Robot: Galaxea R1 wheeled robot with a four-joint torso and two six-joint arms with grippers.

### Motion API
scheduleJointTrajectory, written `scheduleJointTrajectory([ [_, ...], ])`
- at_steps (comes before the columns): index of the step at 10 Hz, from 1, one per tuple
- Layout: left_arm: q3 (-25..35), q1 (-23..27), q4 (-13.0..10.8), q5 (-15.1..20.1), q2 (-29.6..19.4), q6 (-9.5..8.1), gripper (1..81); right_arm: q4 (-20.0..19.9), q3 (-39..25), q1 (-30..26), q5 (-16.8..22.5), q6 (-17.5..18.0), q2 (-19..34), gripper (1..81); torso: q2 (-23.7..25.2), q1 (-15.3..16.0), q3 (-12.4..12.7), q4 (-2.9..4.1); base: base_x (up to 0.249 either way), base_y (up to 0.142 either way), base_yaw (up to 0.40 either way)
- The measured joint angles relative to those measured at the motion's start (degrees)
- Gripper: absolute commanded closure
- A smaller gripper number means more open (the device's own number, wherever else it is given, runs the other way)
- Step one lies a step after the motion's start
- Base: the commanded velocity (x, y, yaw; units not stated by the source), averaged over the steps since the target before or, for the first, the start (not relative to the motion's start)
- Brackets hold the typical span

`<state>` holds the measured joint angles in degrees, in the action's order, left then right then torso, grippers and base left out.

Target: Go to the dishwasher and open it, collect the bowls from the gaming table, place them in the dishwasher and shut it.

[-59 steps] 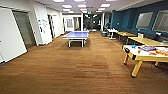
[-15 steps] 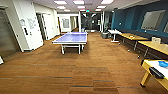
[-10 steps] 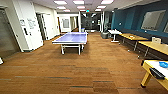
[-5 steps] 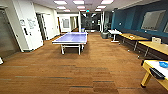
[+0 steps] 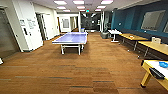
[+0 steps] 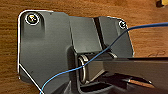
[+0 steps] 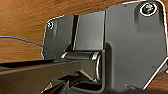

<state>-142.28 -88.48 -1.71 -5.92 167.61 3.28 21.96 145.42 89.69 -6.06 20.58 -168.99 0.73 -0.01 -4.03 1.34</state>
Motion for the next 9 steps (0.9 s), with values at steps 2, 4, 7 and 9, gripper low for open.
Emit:
scheduleJointTrajectory([
  [2,0.00,-0.05,0.00,-0.02,0.01,0.00,1.0,0.00,0.22,-0.02,-0.02,0.00,0.02,1.0,0.00,-0.02,0.00,0.00,0.000,0.000,-0.300],
  [4,0.00,-0.27,0.00,0.50,-0.16,0.00,1.0,0.01,0.37,0.02,-0.11,0.00,-0.11,1.0,0.00,0.00,-0.02,0.00,0.000,0.000,-0.313],
  [7,0.05,0.13,0.00,0.09,-0.05,0.00,1.0,0.01,0.37,0.28,0.00,0.00,-0.34,1.0,0.00,0.00,0.00,0.00,0.000,0.000,-0.327],
  [9,0.05,-0.02,0.00,0.17,-0.02,0.00,1.0,0.04,0.37,0.30,0.02,0.00,-0.37,1.0,0.00,0.00,0.00,0.00,0.000,0.000,-0.338],
])
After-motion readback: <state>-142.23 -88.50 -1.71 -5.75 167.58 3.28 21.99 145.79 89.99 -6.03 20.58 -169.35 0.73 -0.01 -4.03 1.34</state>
